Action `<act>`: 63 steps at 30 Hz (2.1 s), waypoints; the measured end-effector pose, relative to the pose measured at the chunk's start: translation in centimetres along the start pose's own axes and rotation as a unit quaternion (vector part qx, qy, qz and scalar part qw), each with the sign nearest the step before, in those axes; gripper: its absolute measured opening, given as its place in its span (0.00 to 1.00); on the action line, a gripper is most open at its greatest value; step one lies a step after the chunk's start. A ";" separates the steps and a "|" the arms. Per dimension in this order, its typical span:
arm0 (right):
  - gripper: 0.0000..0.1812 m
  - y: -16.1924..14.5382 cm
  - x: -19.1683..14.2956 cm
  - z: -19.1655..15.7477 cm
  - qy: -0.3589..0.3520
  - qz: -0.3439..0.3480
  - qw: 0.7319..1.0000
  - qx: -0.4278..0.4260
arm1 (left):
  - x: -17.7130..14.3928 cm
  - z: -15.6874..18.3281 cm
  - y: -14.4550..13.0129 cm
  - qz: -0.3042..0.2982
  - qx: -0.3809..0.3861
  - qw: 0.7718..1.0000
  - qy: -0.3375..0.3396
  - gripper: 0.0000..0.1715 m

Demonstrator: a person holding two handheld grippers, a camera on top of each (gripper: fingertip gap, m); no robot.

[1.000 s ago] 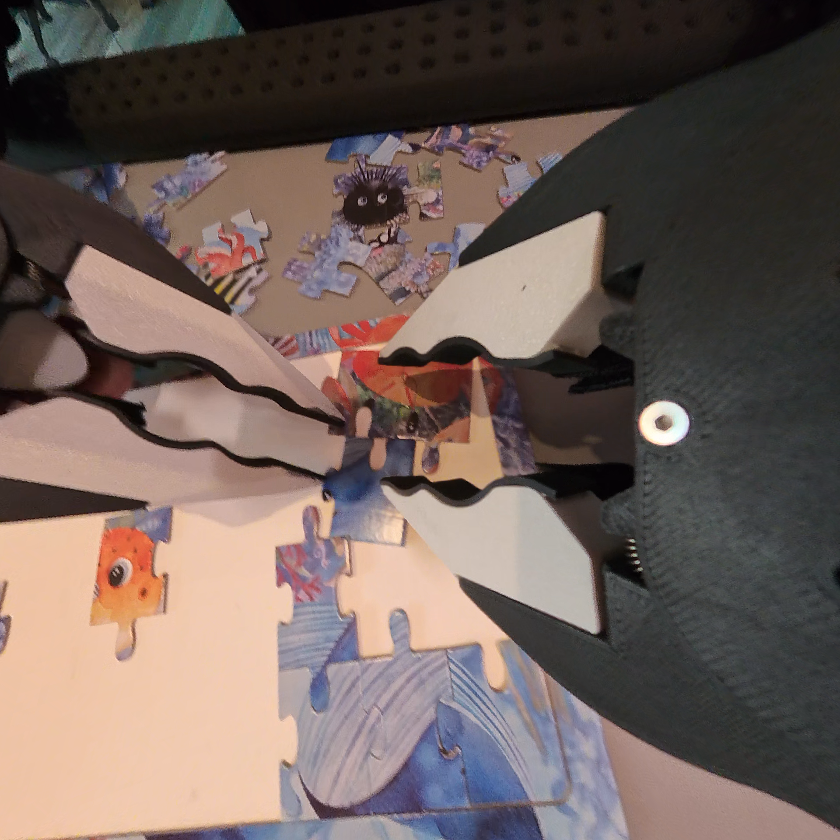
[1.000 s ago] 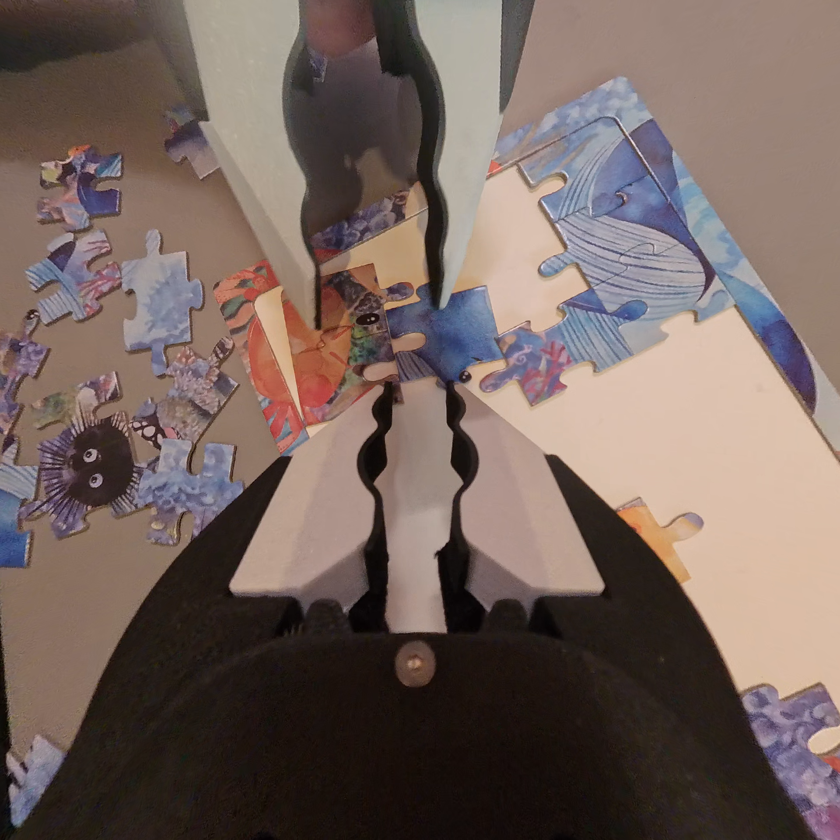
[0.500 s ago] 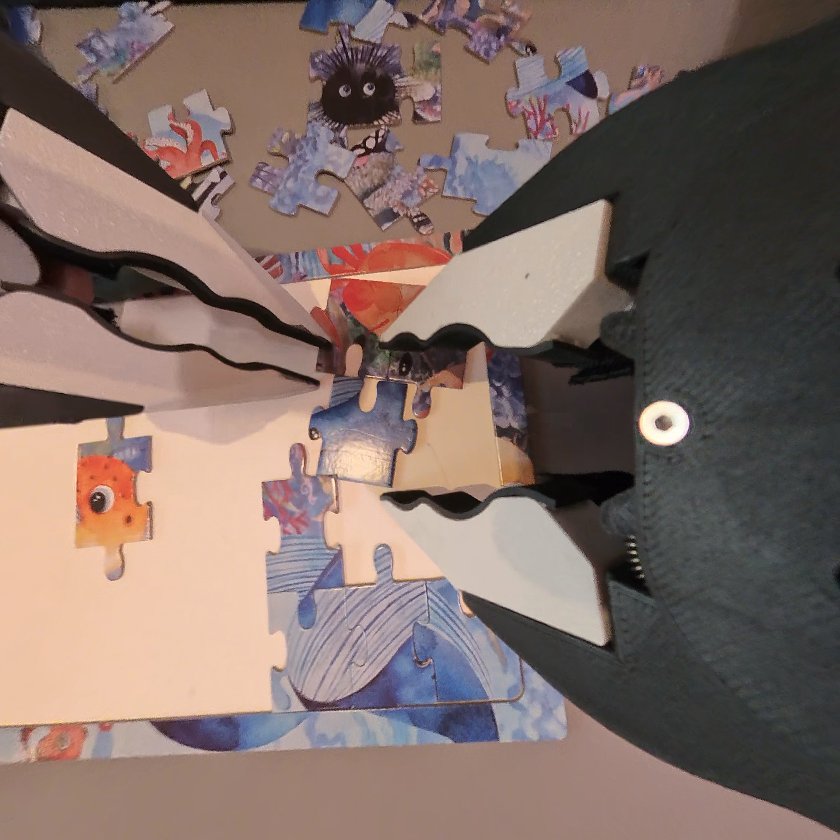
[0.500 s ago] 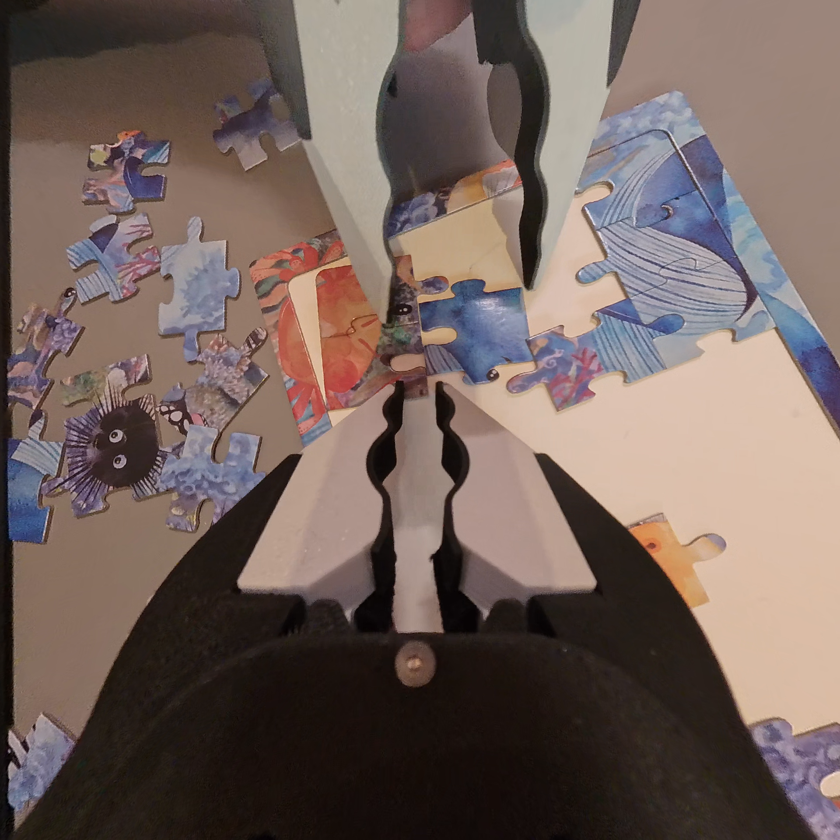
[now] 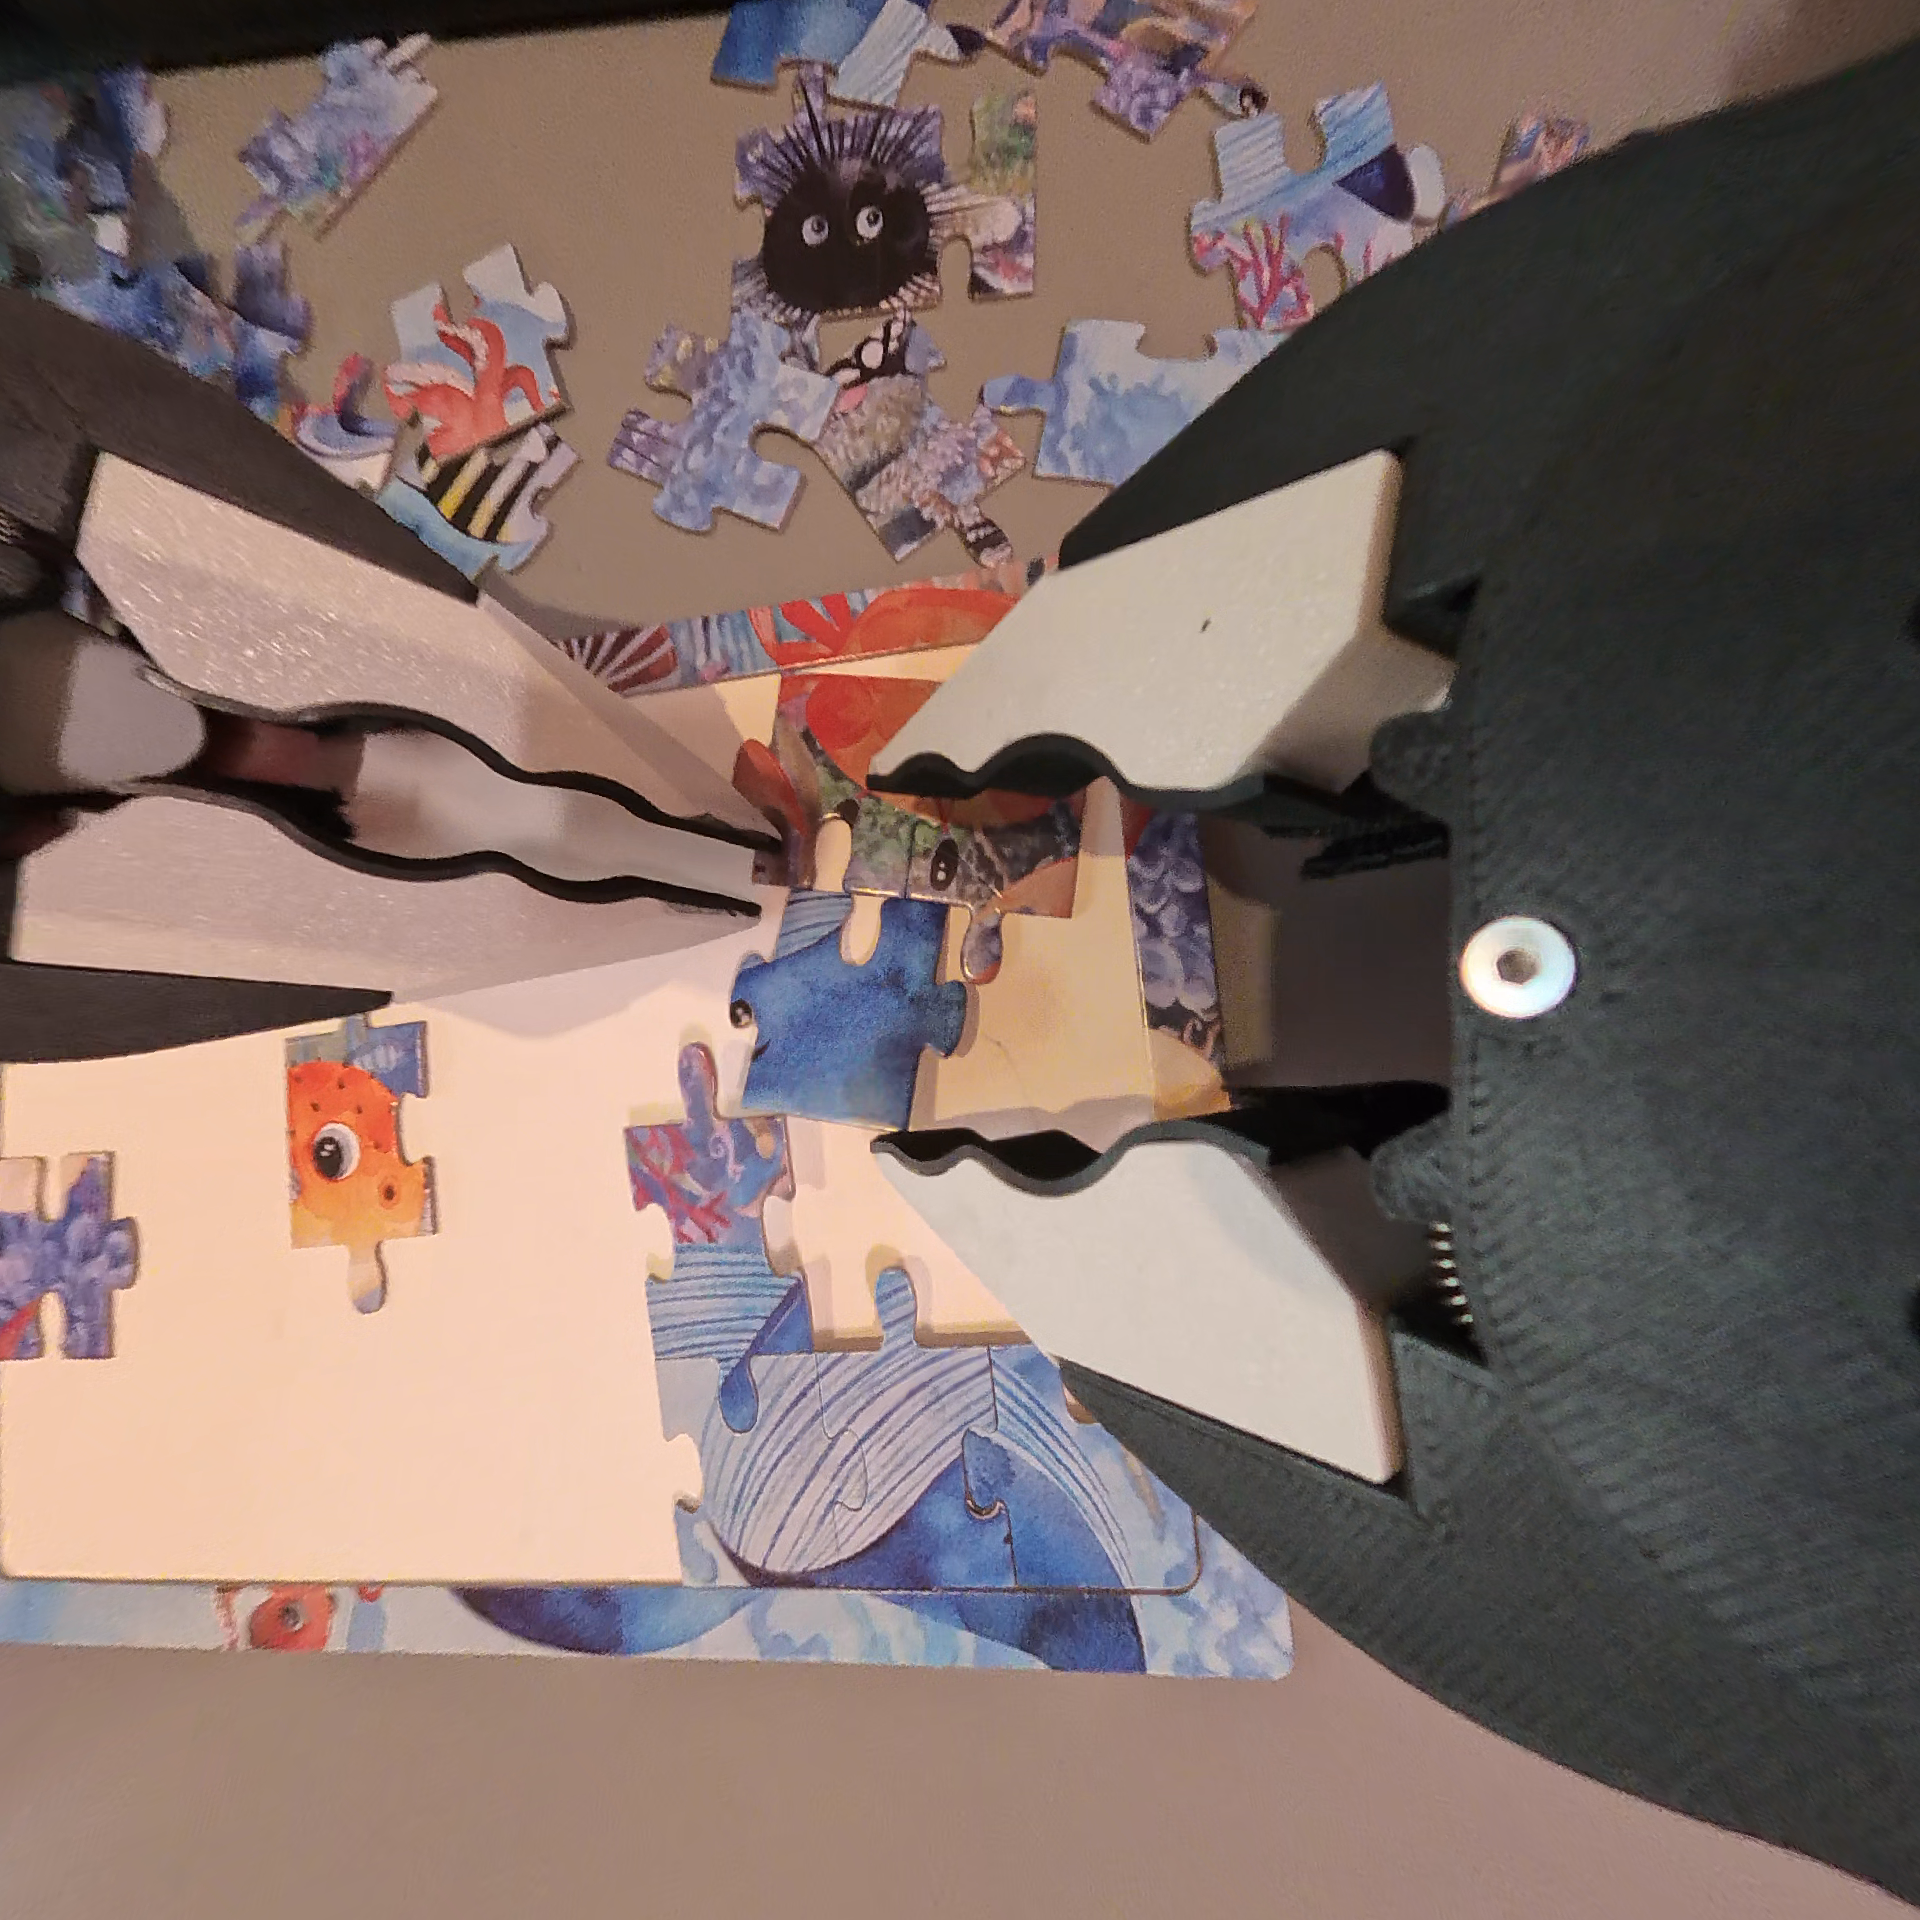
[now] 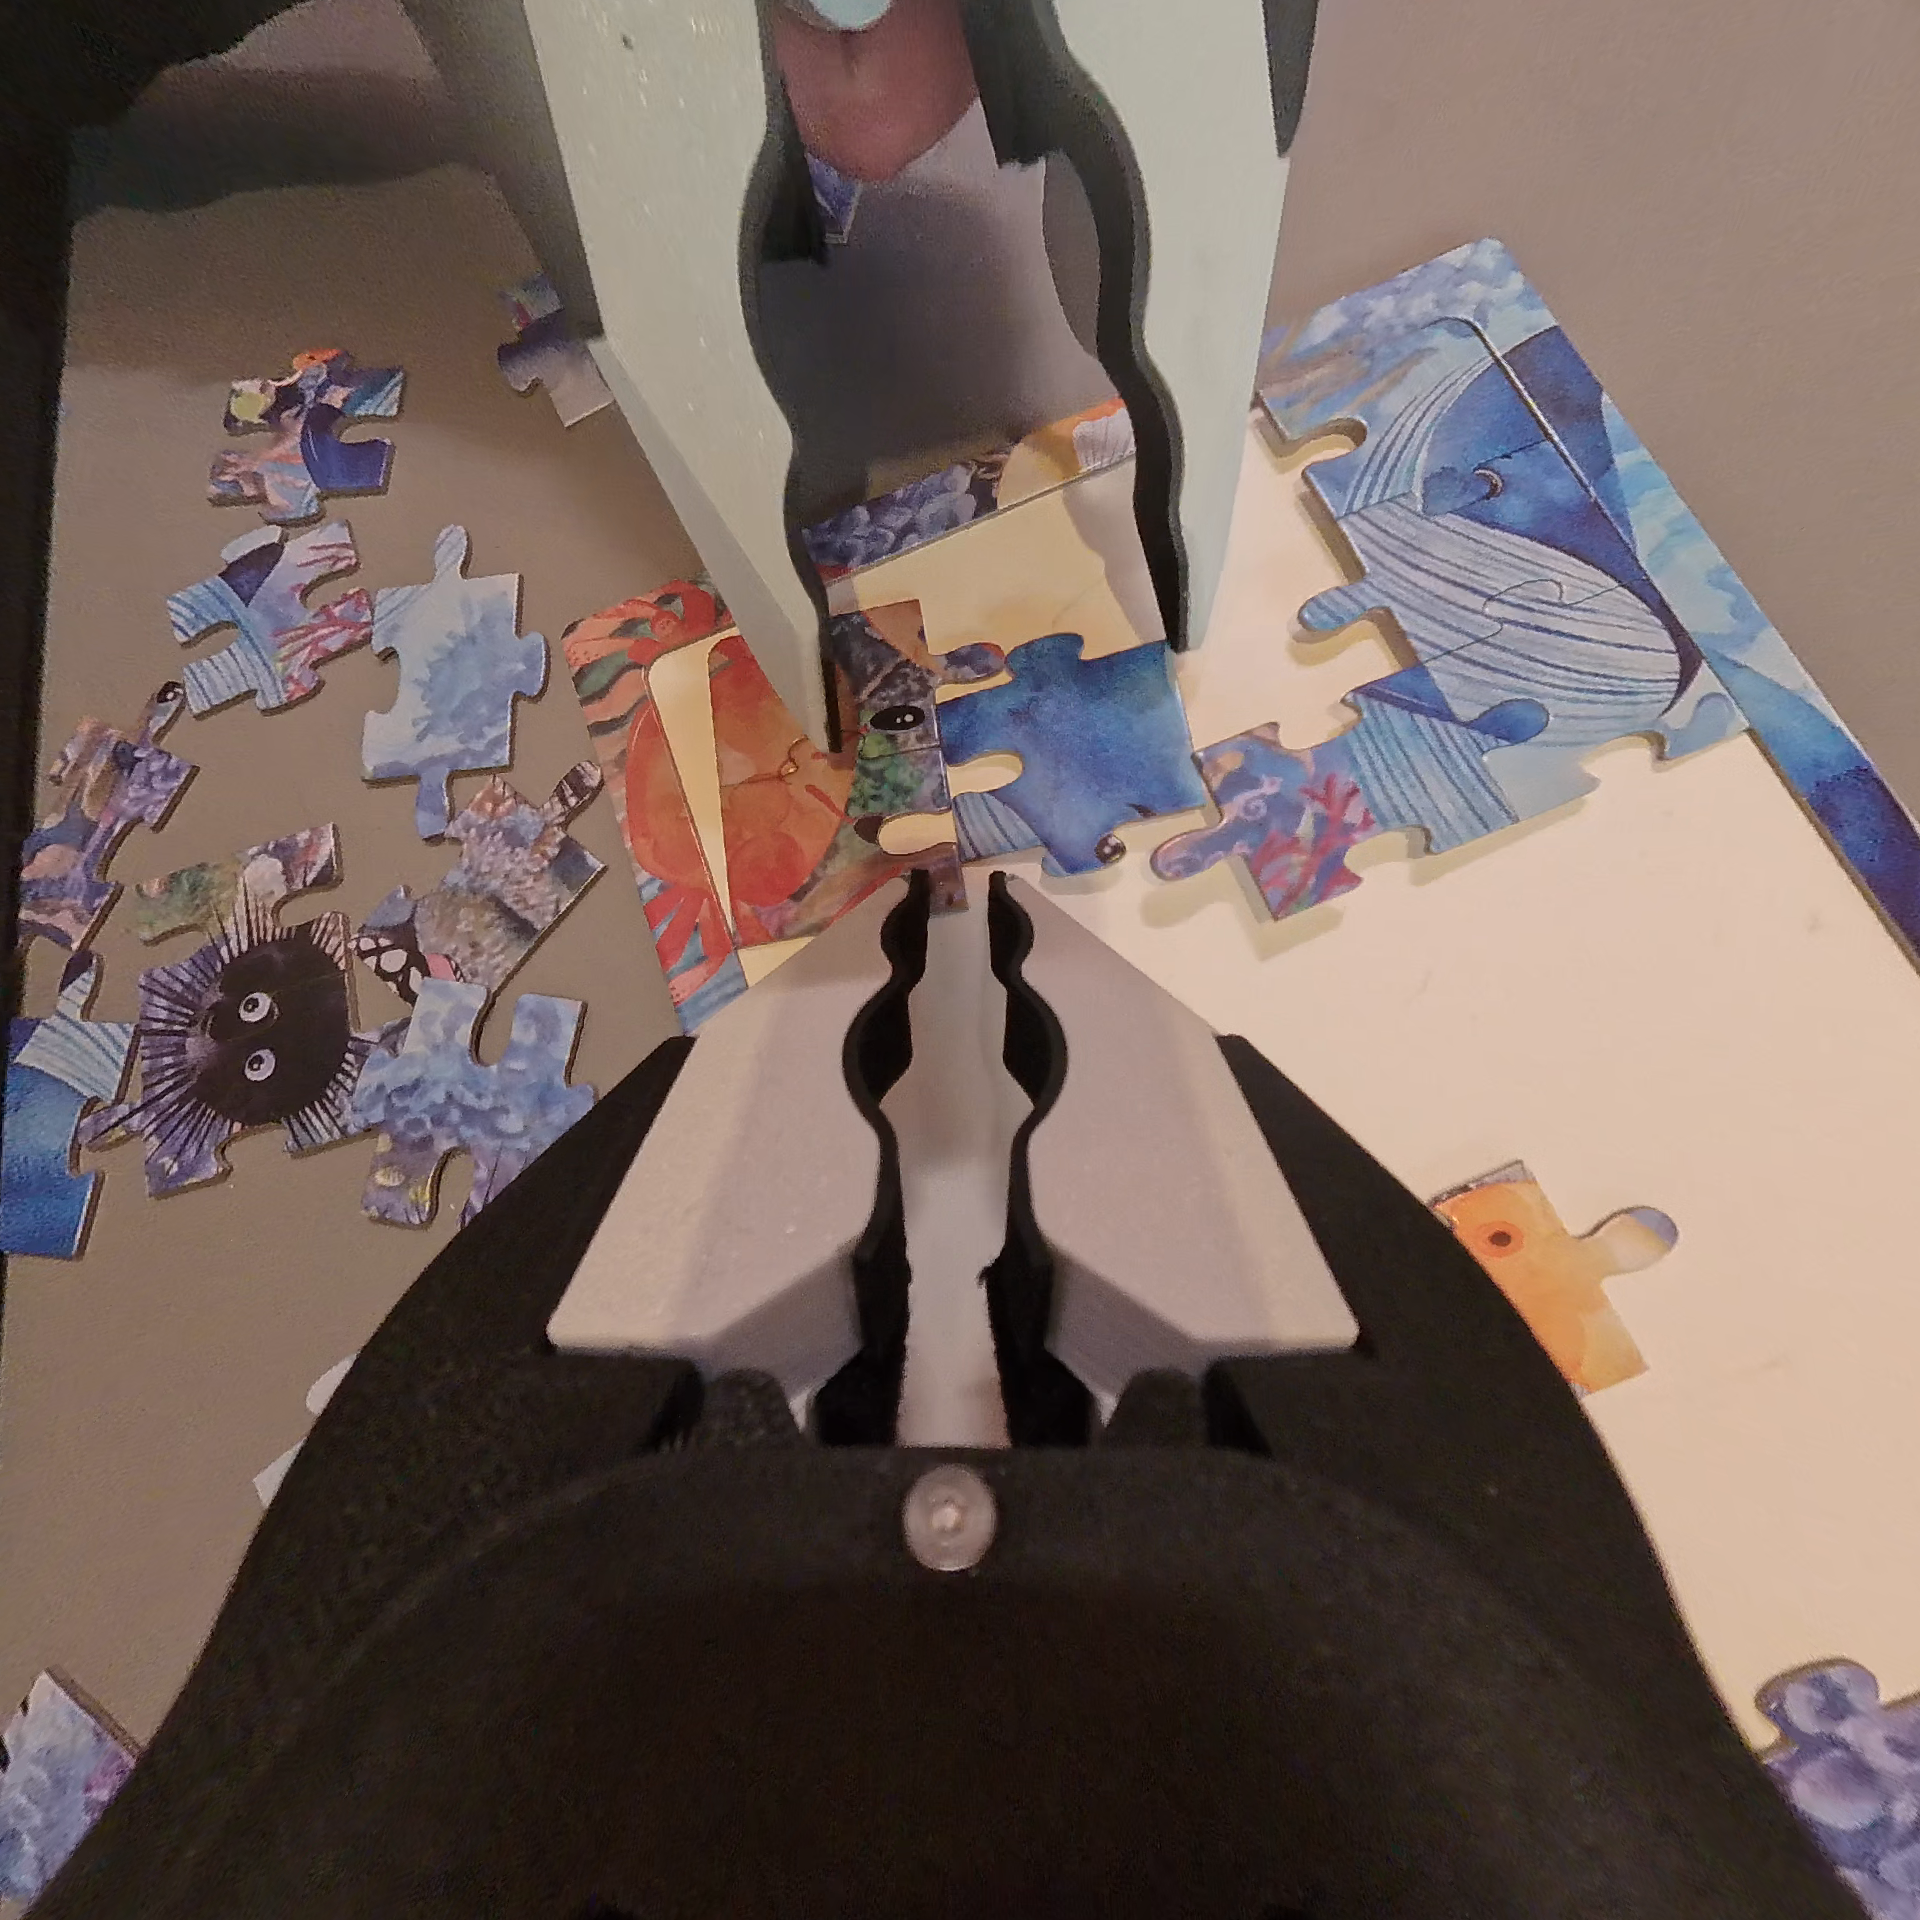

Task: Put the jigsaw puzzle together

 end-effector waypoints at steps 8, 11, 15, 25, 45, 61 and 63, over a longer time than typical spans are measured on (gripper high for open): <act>0.08 0.1 -0.3 0.4 -0.018 -0.004 1.000 0.003 | -1.1 1.5 0.5 0.002 0.019 1.000 0.012 0.35; 0.19 0.6 -0.6 0.9 -0.026 0.017 0.999 0.020 | -0.6 2.4 0.3 -0.010 0.035 0.999 0.013 0.31; 0.14 0.7 0.3 0.4 0.001 -0.003 1.000 0.016 | -0.4 3.2 0.3 -0.009 0.042 0.999 0.004 0.31; 0.00 0.6 -0.3 -0.4 0.025 -0.039 0.999 -0.017 | -0.7 3.1 -0.9 -0.019 0.012 1.000 0.020 0.34; 0.24 0.7 -0.4 2.4 -0.081 -0.048 0.993 0.072 | 1.5 7.2 2.1 0.007 0.033 0.997 -0.075 0.35; 0.07 1.5 -0.1 3.4 -0.134 -0.079 0.987 0.047 | -1.0 4.8 -3.7 -0.052 0.014 0.998 0.041 0.35; 0.13 1.5 -0.7 3.8 -0.127 -0.087 0.985 0.071 | -0.1 5.2 -2.8 -0.034 0.015 0.999 0.040 0.34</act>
Point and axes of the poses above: each gripper's, where its closed fingertips meet, x out along the fingers, y out of its top, z = x × y across the jaws, the point moved 7 cm from there along -x, back along the fingers, and after that the axes turned 5 degrees about -z, right-handed, at the moved point
